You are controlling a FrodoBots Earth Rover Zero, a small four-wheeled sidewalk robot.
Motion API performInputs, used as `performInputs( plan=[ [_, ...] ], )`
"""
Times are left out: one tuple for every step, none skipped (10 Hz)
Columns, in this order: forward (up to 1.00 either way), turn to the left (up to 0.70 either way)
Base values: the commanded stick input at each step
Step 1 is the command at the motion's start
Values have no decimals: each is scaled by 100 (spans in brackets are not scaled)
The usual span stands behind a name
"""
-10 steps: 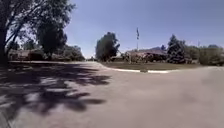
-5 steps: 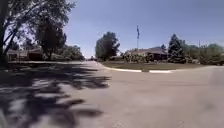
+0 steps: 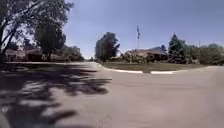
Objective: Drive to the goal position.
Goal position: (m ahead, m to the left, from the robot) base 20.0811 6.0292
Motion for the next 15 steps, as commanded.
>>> performInputs(
  plan=[
    [70,0],
    [70,0],
    [70,0],
    [70,0],
    [70,0],
    [70,0],
    [70,0],
    [70,0],
    [70,0],
    [70,0],
    [70,0],
    [70,21],
    [70,33],
    [70,30],
    [70,21]
  ],
)
